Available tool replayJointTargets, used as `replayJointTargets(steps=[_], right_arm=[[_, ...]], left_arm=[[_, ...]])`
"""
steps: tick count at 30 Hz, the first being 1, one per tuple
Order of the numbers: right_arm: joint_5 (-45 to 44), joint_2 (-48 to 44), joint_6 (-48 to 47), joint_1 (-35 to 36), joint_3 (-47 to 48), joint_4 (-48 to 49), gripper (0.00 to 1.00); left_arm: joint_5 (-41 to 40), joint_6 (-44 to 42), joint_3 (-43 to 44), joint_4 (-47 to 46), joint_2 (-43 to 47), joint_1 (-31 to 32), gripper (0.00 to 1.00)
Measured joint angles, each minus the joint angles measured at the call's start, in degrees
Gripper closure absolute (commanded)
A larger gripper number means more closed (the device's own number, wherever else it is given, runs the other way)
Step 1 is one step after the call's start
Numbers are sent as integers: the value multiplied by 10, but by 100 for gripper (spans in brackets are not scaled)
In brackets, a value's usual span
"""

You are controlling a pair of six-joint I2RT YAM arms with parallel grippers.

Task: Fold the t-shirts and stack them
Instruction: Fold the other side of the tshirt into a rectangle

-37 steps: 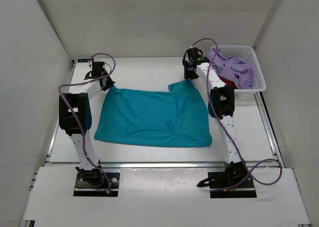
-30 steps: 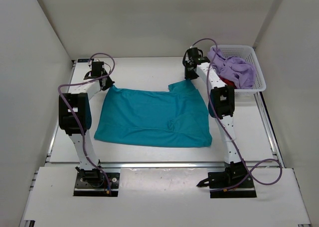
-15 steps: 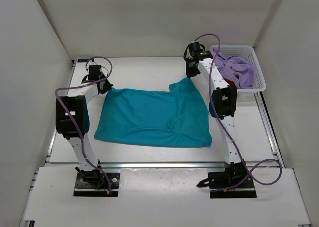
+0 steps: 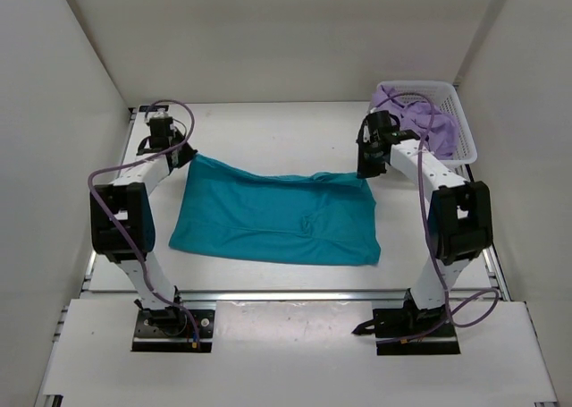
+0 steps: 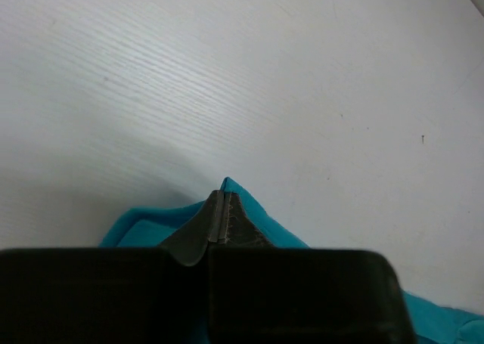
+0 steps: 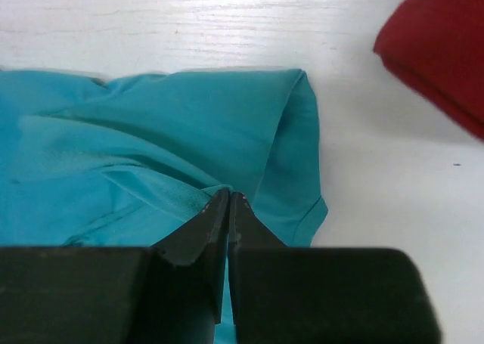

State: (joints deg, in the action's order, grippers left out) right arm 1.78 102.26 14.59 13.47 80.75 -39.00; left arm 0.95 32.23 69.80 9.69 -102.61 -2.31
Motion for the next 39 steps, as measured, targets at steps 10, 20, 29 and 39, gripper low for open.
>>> replayJointTargets(steps=[10, 20, 29, 39], right_arm=[[6, -105, 16, 24, -136, 65, 99], [7, -273, 44, 33, -289, 103, 100], [-1, -358, 86, 85, -389, 99, 100], [-19, -437, 125, 98, -467, 99, 95]], left_arm=[[10, 1, -92, 10, 72, -43, 100], [21, 2, -179, -11, 203, -50, 100], [50, 21, -283, -9, 279, -95, 100], [61, 30, -322, -8, 285, -110, 76]])
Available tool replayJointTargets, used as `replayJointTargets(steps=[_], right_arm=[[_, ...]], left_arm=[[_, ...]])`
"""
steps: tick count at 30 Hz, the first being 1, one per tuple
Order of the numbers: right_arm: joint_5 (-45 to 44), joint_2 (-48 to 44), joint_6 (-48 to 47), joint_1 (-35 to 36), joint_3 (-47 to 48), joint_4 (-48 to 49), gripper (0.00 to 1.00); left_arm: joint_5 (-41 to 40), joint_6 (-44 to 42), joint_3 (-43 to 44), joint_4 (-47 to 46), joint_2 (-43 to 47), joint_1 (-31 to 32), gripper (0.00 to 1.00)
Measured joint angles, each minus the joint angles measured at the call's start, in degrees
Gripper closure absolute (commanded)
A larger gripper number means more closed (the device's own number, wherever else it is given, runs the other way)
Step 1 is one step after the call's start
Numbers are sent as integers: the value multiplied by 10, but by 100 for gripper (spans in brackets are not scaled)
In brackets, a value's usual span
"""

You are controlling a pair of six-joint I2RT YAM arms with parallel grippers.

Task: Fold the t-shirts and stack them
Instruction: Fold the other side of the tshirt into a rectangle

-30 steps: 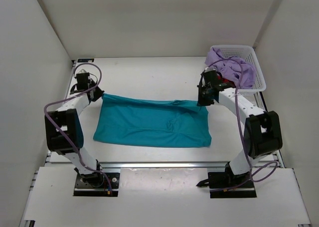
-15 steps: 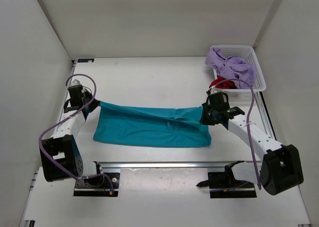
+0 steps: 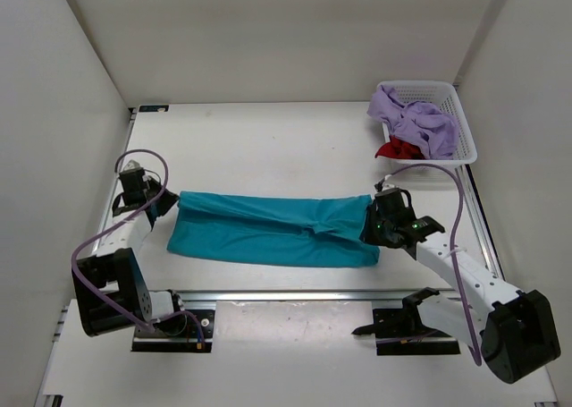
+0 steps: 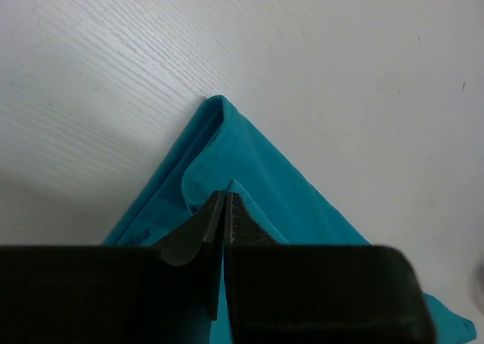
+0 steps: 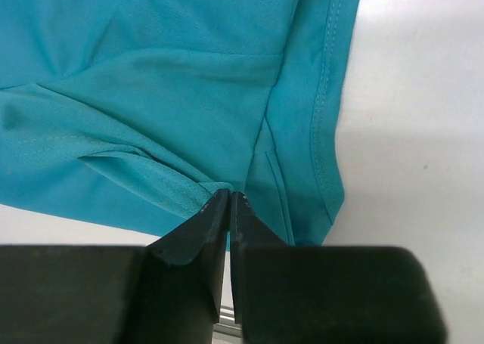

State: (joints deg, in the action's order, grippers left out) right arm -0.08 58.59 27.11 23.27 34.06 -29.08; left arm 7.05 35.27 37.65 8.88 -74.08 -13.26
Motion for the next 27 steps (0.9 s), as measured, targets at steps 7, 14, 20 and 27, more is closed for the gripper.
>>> replayJointTargets(steps=[7, 14, 20, 27], right_arm=[[-10, -15, 14, 41, -22, -20, 76], [-7, -34, 12, 51, 5, -15, 100], [0, 116, -2, 146, 81, 48, 99], [0, 246, -34, 232, 136, 94, 76]], left_arm=[[29, 48, -43, -19, 24, -73, 63], [-9, 61, -42, -56, 126, 29, 70], [-32, 51, -37, -78, 91, 167, 79], [-58, 48, -97, -74, 97, 108, 63]])
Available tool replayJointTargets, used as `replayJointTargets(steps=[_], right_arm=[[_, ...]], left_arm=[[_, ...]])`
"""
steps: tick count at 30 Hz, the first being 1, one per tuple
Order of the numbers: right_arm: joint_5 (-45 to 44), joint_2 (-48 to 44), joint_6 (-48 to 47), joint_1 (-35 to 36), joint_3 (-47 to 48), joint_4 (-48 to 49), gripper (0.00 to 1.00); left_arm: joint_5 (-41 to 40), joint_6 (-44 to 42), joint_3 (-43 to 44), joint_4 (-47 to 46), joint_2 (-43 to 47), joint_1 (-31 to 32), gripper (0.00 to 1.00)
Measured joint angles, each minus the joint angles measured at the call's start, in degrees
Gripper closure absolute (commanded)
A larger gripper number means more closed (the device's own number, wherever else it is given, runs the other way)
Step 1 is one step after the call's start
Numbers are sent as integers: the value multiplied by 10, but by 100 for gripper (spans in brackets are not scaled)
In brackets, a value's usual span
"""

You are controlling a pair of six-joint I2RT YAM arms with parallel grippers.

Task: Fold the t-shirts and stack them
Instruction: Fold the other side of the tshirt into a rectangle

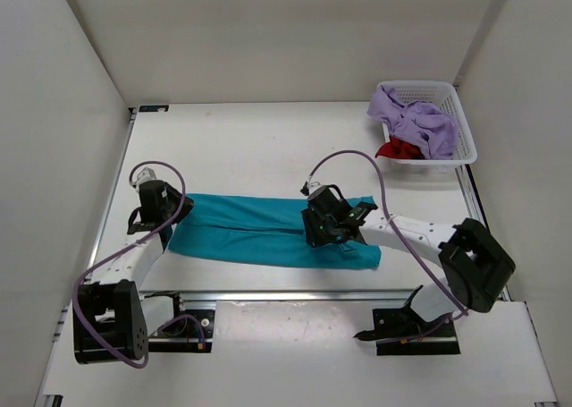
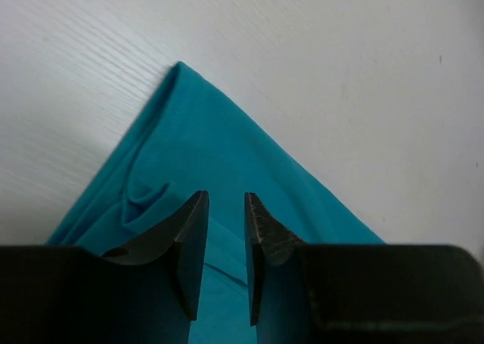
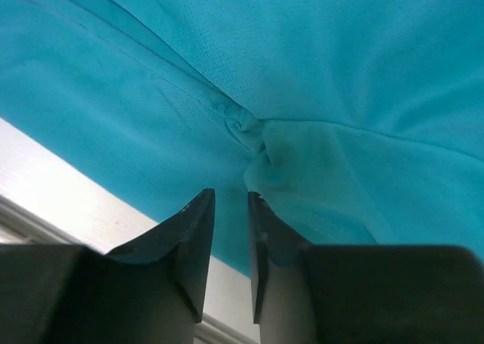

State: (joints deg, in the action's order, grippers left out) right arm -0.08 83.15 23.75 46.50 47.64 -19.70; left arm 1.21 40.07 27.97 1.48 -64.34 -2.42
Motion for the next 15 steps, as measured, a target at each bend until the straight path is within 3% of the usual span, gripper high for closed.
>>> replayJointTargets(steps=[7, 12, 15], right_arm=[[-32, 40, -13, 17, 12, 5, 68], [-50, 40, -14, 17, 12, 5, 69], [-51, 40, -15, 13, 11, 6, 75]], left_arm=[[-9, 2, -8, -2, -31, -27, 56], [-9, 3, -8, -2, -49, -27, 54], [-9, 3, -8, -5, -55, -26, 59]])
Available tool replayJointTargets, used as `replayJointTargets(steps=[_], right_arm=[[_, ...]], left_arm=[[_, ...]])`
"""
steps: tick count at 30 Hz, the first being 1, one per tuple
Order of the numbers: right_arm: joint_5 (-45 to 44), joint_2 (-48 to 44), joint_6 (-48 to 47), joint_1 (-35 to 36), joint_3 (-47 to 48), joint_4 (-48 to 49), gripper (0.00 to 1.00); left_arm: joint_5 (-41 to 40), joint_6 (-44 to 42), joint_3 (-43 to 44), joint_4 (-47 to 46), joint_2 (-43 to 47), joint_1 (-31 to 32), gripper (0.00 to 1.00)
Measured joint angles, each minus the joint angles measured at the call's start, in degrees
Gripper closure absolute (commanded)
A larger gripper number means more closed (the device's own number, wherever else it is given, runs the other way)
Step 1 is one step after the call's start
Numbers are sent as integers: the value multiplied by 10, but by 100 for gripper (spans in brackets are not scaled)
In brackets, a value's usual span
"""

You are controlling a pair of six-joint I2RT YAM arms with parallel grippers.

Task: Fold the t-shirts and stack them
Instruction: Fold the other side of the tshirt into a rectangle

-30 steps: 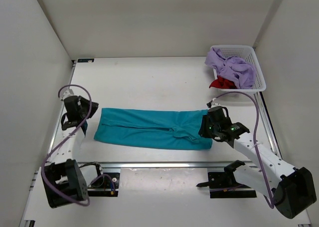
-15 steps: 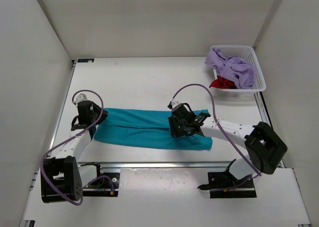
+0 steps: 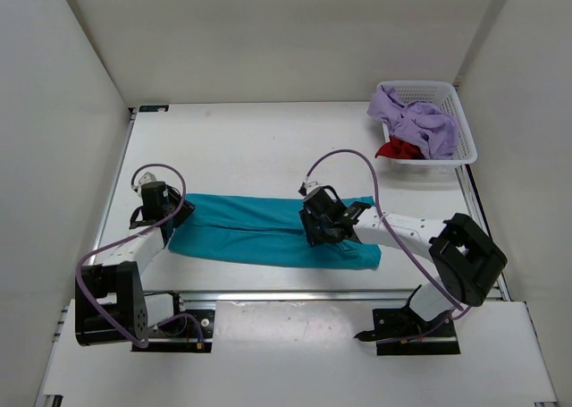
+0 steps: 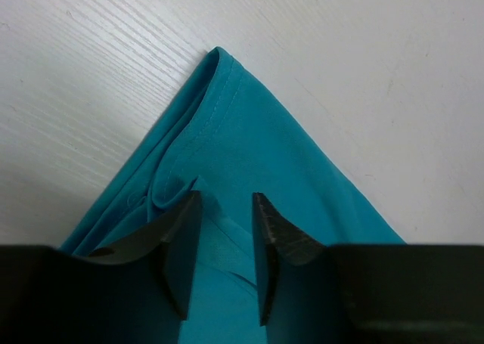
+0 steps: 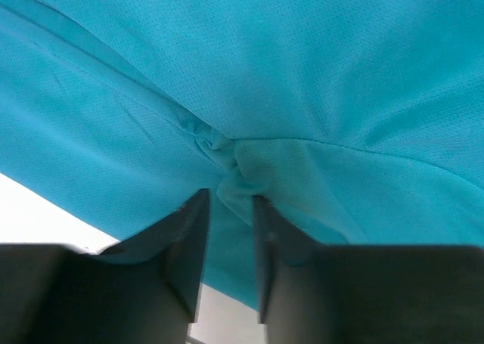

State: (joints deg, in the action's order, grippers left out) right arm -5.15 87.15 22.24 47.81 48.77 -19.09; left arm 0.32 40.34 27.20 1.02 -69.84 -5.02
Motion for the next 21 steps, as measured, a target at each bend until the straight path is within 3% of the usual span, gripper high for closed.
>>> replayJointTargets(steps=[3, 7, 12, 16, 19, 21], right_arm=[[-1, 2, 0, 0, 0, 3, 78], [-2, 4, 0, -3, 0, 3, 74], [-2, 17, 0, -3, 0, 4, 79], [-1, 20, 1, -2, 0, 3, 66], [-1, 20, 0, -2, 0, 3, 67], [0, 20, 0, 0, 0, 3, 74]], left_arm=[[0, 1, 0, -2, -7, 1, 65], [-1, -2, 0, 8, -4, -2, 55], [-24, -12, 0, 19, 42, 2, 54], [-28, -18, 0, 21, 35, 4, 58], [-28, -20, 0, 21, 16, 7, 58], [-31, -21, 1, 22, 4, 9, 59]])
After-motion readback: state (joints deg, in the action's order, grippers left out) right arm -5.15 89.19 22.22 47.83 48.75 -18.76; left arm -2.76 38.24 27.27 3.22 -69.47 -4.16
